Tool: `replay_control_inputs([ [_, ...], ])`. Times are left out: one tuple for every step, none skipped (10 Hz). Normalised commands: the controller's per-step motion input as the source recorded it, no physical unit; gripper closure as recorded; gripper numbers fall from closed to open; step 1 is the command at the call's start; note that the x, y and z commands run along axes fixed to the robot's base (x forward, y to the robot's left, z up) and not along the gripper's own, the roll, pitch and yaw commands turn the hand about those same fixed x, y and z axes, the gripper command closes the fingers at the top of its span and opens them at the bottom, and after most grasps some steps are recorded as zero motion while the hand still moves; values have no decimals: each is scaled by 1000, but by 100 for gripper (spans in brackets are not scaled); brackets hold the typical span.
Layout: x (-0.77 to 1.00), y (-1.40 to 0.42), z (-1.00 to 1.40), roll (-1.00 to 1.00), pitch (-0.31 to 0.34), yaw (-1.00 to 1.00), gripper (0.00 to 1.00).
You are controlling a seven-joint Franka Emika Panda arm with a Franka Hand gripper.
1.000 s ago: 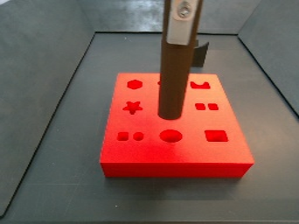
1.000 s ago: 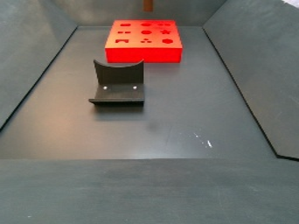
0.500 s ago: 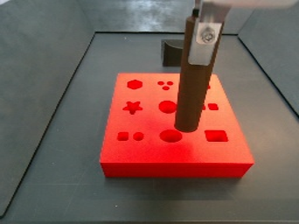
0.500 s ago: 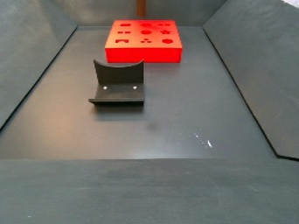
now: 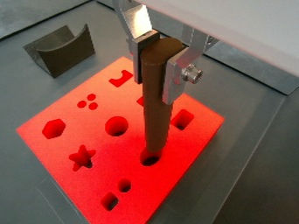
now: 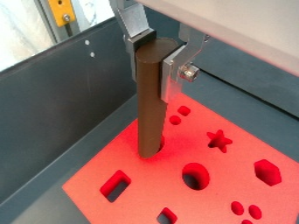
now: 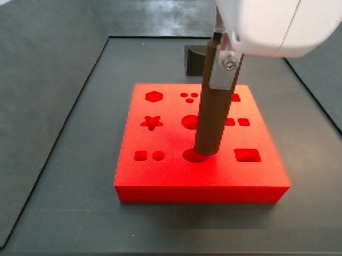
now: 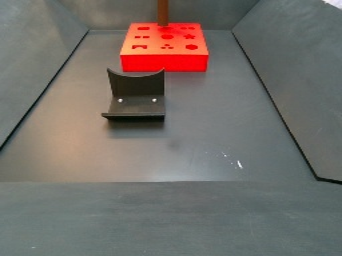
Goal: Insert the oval object.
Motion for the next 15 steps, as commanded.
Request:
replay_control_inputs([
  [0,0,-63,0,0,-23,100],
  [-71,0,0,0,0,-94,100],
  [0,0,-11,0,0,-20,100],
  [0,0,-151,0,0,0,100],
  [-163,0,-191,0,0,-46,100],
  [-149,0,-91,17,0,-11,100],
  [-54,-26,-71,0,0,0,100],
  [0,-103,-71,0,-11,0,100],
  [54,-54,-103,-51,-20,0,100],
  [46,0,-160,-36,-23,0,100],
  [0,0,-214,-10,-23,0,100],
  [0,0,-240,-9,-31,0,100],
  [0,0,-126,0,0,0,100],
  [0,0,-83,0,0,0,100],
  [0,0,-400,26,-23,-20,100],
])
